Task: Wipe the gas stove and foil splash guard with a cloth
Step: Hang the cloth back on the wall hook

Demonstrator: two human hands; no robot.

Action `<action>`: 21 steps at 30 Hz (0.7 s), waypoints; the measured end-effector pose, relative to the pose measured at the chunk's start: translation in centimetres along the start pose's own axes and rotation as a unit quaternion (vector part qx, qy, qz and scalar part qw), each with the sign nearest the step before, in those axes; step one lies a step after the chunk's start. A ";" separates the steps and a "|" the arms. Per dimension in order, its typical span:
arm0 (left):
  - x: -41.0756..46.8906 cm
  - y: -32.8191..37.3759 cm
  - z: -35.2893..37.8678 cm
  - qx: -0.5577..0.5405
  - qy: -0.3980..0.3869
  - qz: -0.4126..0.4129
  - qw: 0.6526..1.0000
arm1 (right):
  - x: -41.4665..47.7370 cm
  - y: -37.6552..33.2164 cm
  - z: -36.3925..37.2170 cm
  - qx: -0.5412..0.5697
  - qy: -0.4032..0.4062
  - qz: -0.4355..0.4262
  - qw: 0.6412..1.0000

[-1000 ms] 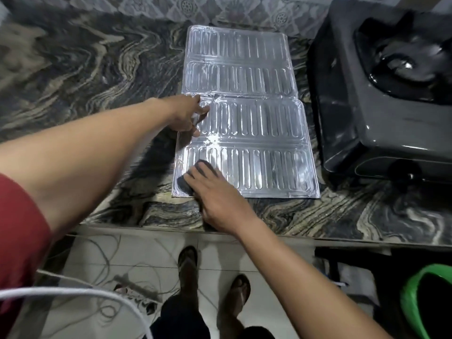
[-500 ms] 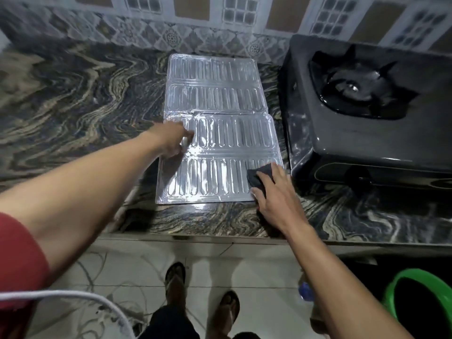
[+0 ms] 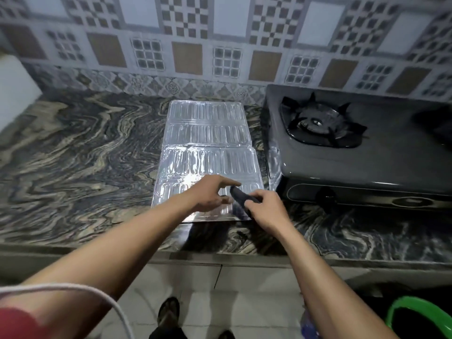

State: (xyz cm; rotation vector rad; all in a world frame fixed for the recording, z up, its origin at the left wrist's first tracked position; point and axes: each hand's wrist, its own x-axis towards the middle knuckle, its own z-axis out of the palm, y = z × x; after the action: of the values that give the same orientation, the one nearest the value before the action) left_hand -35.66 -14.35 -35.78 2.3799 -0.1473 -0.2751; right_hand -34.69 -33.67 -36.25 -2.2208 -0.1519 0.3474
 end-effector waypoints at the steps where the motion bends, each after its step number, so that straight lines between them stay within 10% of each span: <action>1: -0.1 0.4 -0.2 -0.041 0.006 -0.002 0.999 | -0.1 -0.4 -0.6 0.038 -0.015 -0.003 0.999; 8: -1.4 3.3 -4.3 -0.198 0.068 0.019 0.978 | -1.1 -2.7 -4.2 0.164 -0.138 -0.051 0.975; 16: -3.2 6.6 -10.6 -0.276 0.126 0.034 0.952 | -1.0 -7.7 -6.3 0.222 -0.064 -0.138 0.963; 21: -4.3 8.4 -15.1 -0.437 -0.024 0.036 0.899 | -0.9 -11.4 -7.7 0.378 -0.015 -0.113 0.919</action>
State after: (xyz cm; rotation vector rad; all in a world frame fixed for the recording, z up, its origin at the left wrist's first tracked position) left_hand -36.45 -9.78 -18.58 1.4693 -0.1022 -0.2855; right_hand -33.12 -32.54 -22.60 -1.4142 -0.2415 0.2539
